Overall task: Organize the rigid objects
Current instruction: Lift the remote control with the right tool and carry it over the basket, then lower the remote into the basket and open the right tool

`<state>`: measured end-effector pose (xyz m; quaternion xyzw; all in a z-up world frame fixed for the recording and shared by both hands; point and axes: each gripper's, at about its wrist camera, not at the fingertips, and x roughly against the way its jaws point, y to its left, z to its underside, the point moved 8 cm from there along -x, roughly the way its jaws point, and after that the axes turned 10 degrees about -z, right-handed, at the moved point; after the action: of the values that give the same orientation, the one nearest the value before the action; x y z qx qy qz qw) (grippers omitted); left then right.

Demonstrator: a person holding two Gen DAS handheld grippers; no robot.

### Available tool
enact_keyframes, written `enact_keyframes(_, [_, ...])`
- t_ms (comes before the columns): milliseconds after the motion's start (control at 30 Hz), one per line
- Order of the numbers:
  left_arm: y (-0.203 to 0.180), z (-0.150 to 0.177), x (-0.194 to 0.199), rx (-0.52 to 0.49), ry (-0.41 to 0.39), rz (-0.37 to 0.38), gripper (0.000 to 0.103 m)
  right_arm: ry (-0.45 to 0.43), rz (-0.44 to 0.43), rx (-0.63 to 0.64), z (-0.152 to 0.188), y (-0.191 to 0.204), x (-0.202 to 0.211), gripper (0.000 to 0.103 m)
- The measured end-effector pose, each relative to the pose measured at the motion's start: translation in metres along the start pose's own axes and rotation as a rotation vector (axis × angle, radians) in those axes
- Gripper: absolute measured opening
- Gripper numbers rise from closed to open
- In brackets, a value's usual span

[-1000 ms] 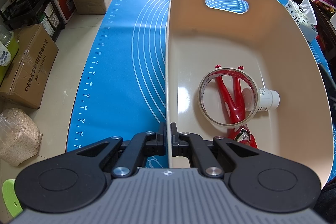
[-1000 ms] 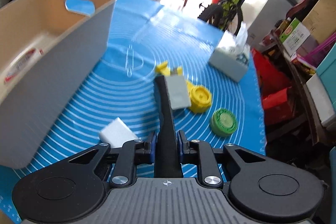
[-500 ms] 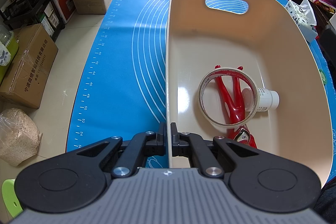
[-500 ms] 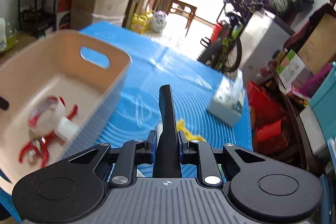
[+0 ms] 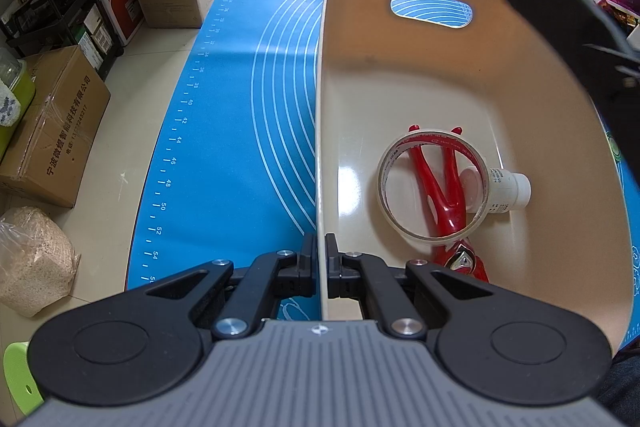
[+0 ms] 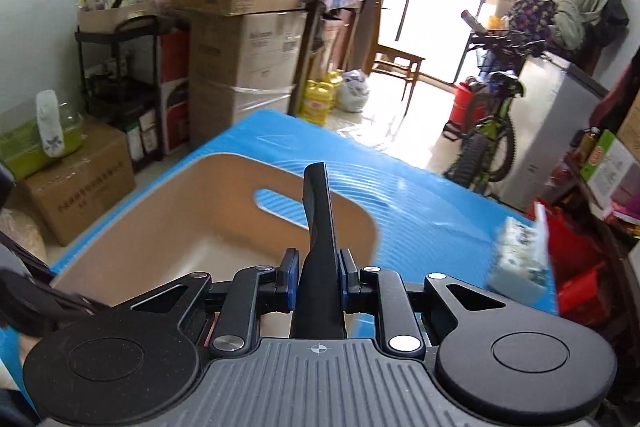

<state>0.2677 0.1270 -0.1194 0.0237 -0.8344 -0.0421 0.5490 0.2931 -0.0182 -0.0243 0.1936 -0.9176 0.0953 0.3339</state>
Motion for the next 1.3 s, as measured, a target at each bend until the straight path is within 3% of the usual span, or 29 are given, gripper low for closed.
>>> enact_keyframes(500, [-0.001, 0.0, 0.0, 0.0, 0.0, 0.0, 0.004, 0.243, -0.063, -0.006, 0.054, 0.048, -0.069, 0.029])
enact_keyframes(700, [-0.002, -0.001, 0.0, -0.002, 0.001, -0.001, 0.004, 0.281, -0.047, 0.023, 0.062, 0.047, -0.071, 0.03])
enact_keyframes(733, [-0.002, -0.001, 0.0, -0.001, 0.001, -0.001, 0.004, 0.289, -0.048, 0.021, 0.062, 0.047, -0.071, 0.03])
enact_keyframes(767, [-0.002, -0.001, 0.0, -0.002, 0.001, -0.001, 0.004, 0.293, -0.053, 0.019, 0.063, 0.048, -0.071, 0.038])
enact_keyframes(900, [-0.002, -0.001, 0.0, -0.003, 0.0, -0.001, 0.004, 0.262, -0.06, 0.043, 0.059, 0.051, -0.064, 0.058])
enact_keyframes(1100, [-0.003, -0.002, 0.001, -0.002, 0.0, 0.0, 0.004, 0.215, -0.091, 0.0, 0.051, 0.046, -0.045, 0.068])
enact_keyframes(1300, [-0.002, -0.001, 0.001, -0.002, -0.001, 0.001, 0.005, 0.129, -0.095, -0.099, 0.039, 0.022, -0.018, 0.07])
